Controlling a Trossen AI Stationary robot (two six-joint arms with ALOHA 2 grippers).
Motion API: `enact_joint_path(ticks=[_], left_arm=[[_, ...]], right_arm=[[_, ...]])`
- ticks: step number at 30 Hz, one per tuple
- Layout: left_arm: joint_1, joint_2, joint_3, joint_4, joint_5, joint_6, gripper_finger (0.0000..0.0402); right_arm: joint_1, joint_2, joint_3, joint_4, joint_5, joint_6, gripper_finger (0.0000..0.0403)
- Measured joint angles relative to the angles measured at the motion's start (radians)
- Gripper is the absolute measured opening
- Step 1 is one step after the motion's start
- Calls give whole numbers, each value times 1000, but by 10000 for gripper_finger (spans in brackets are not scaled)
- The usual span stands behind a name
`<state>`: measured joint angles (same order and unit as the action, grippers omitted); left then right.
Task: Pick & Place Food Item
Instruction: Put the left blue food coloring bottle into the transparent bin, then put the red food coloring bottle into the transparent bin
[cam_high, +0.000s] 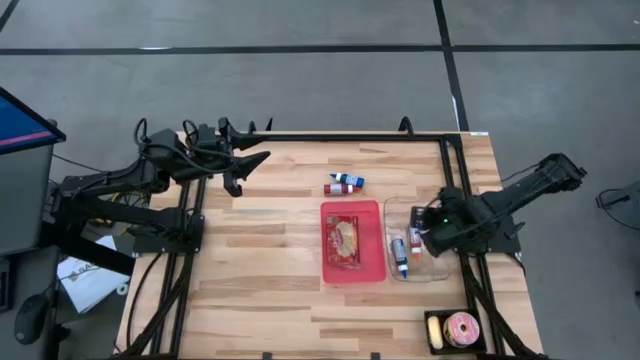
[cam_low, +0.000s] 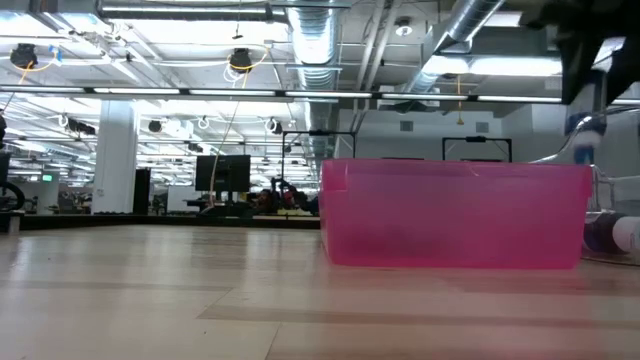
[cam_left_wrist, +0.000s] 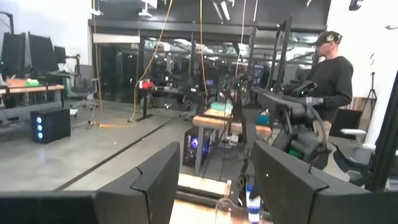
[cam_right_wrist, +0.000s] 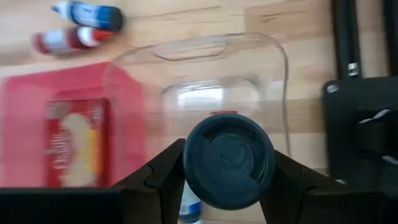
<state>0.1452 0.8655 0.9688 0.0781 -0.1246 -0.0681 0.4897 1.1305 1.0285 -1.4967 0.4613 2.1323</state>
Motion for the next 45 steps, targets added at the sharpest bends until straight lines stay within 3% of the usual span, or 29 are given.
enact_joint_path(ticks=[5,15,19,23,26,30,34,38,41,45], left_arm=[[0,19,1,3,0,-20,196],[-6,26,0,-36,-1,-63,196],[-7,27,0,-66,-2,-71,196],[-6,54,2,-133,-3,-63,196],[-12,114,2,-230,-2,-45,196],[-23,196,0,-255,2,-40,196],[1,292,2,-297,5,-20,196],[62,407,0,-356,97,79,196],[104,505,0,-342,166,171,196],[148,626,0,-271,182,309,196]], right_arm=[[-62,49,-38,144,-51,-167,168],[-68,101,-40,179,-150,-237,237],[-46,99,-40,234,-115,-204,248],[-15,98,-39,325,11,-164,249],[-30,98,-39,395,90,-197,249],[-113,98,-39,528,138,-395,249],[-216,98,-2,579,134,-585,249],[-310,90,48,571,119,-743,249],[-367,86,78,570,102,-844,249],[-429,84,89,568,59,-928,249]])
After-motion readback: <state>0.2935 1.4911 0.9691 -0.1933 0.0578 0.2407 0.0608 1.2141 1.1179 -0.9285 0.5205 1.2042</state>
